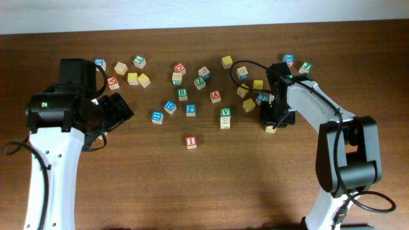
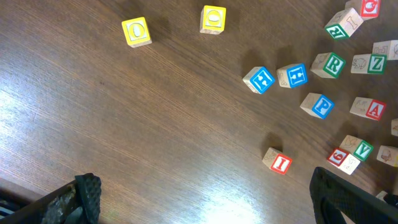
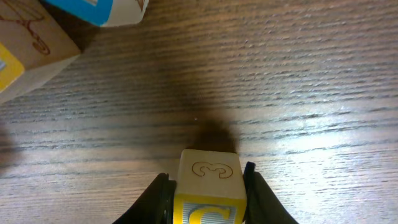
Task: Spell out ICRA
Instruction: 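Grasp the yellow C block with the right gripper, then place the yellow C block to the right of the I block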
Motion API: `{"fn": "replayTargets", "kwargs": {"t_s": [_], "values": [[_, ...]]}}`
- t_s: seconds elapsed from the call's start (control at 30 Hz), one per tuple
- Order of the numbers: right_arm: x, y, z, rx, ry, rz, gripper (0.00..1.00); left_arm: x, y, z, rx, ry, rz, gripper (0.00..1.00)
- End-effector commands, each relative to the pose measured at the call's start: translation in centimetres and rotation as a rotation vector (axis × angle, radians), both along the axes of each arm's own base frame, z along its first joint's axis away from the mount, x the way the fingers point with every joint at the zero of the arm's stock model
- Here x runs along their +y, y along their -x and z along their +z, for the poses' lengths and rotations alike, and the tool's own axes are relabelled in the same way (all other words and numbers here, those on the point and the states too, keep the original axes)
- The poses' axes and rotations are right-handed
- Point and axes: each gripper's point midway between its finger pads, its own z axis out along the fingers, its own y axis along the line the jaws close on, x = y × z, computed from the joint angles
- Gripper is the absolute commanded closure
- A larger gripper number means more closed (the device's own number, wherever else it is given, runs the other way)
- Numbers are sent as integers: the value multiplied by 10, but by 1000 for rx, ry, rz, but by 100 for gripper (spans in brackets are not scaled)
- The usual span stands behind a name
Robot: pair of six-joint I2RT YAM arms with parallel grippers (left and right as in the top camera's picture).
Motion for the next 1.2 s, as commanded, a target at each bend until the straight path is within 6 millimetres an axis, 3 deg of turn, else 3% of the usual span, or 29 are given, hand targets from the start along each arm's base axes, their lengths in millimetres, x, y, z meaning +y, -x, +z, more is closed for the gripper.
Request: {"fn": "replayTargets", "kwargs": {"t_s": [0.0, 0.1, 0.23, 0.33, 0.53, 0.63, 0.83, 1.17], "values": [[3, 0, 8, 16, -18, 4, 77, 1, 1, 5, -21, 7, 16, 1], [28, 3, 32, -5, -123, 65, 77, 1, 1, 5, -21, 7, 16, 1], [103, 26, 51, 20, -336, 209, 82, 1, 1, 5, -21, 7, 16, 1], [146, 33, 46, -20, -261, 219, 76, 1, 1, 5, -21, 7, 16, 1], [197, 34, 25, -134, -130, 202, 75, 1, 1, 5, -21, 7, 16, 1], [207, 32, 15, -159, -108, 183, 75, 1, 1, 5, -21, 7, 16, 1], [208, 36, 1, -132, -92, 188, 71, 1, 1, 5, -21, 7, 16, 1], [212, 37, 0, -134, -100, 219, 72, 1, 1, 5, -21, 7, 16, 1]]}}
